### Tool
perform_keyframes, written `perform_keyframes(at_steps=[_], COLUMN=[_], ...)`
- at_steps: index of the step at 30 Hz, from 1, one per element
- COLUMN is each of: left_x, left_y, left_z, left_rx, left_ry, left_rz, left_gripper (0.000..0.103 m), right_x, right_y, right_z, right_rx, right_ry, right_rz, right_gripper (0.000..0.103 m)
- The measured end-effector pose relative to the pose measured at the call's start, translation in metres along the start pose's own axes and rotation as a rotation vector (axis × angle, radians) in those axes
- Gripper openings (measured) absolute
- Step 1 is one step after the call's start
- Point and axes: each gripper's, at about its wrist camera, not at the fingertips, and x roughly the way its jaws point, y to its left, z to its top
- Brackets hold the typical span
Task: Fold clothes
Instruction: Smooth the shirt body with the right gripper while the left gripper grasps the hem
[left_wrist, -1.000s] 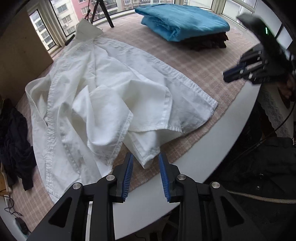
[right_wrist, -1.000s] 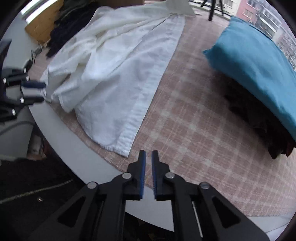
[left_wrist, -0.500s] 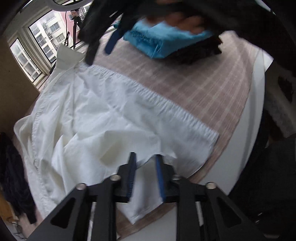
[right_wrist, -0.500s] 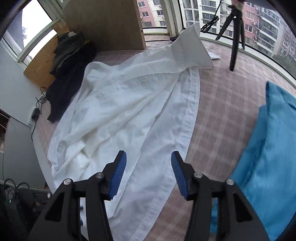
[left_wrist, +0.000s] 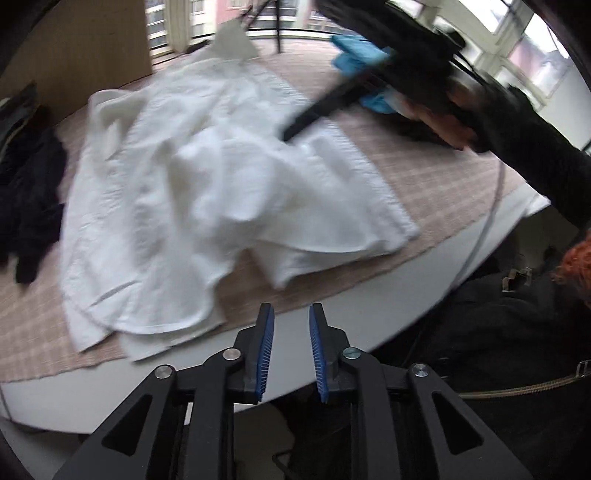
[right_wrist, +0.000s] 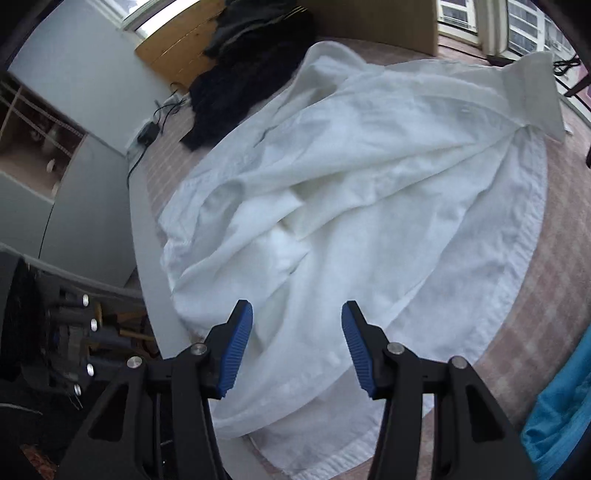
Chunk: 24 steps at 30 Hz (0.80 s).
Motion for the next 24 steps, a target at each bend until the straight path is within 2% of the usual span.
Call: perform_keyframes(at_steps=[3, 5, 6, 9, 12, 14, 15, 16, 18, 21, 24], left_x=[0.0, 0.006, 0.008, 0.016, 0.036, 0.056, 0.065, 0.076, 0.084, 0.059, 0.022], left_y=[0.024, 0.023, 0.015, -0.009, -0.014, -0.012, -0.01, -0.003, 0.015, 0.038, 0.046], left_z=[0.021, 0.04, 0.044, 0.043, 0.044, 0.048, 0.051, 0.053, 0.056, 0.061, 0.059], left_rx=[-0.034, 0.003, 0.069, 0.256, 0.312, 0.347, 0.361, 0.355, 0.288, 0.194, 0.186], left_ry=[-0.017, -0.029, -0.03, -0.028, -0.006, 0.004, 0.023, 0.06, 0.114, 0.062, 0.004], left_rz=[0.042, 0.033, 0.038, 0.081, 0.084, 0.116, 0.146, 0.166, 0.112, 0.012, -0.035], left_gripper=[0.027, 0.027, 0.028, 0.045, 0.046, 0.046, 0.042, 0.026, 0.004, 0.004, 0.004], right_x=[0.021, 0.029, 0.024, 0.006, -0.007, -0.005, -0.003, 0.001, 0.012, 0.031, 0.043], right_y=[0.02, 0.024, 0.025, 0.032, 0.053, 0.065, 0.07, 0.077, 0.086, 0.092, 0.085], right_z=[-0.013, -0.024, -0.032, -0.056, -0.074, -0.079, -0.08, -0.081, -0.081, -0.08, -0.086], right_rx=[-0.062, -0.057, -0.03, 0.027, 0.042, 0.07, 0.077, 0.07, 0.054, 0.065, 0.098], right_ry=[0.039, 0.061, 0.048, 0.012, 0.002, 0.0, -0.001, 0.001, 0.007, -0.01, 0.03], right_rz=[-0.066, -0.095, -0.082, -0.06, -0.075, -0.071, -0.074, -0.091, -0.139, -0.196, -0.287], right_gripper=[0.05, 0.05, 0.05, 0.05, 0.05, 0.05, 0.05, 0.05, 0.05, 0.05, 0.05])
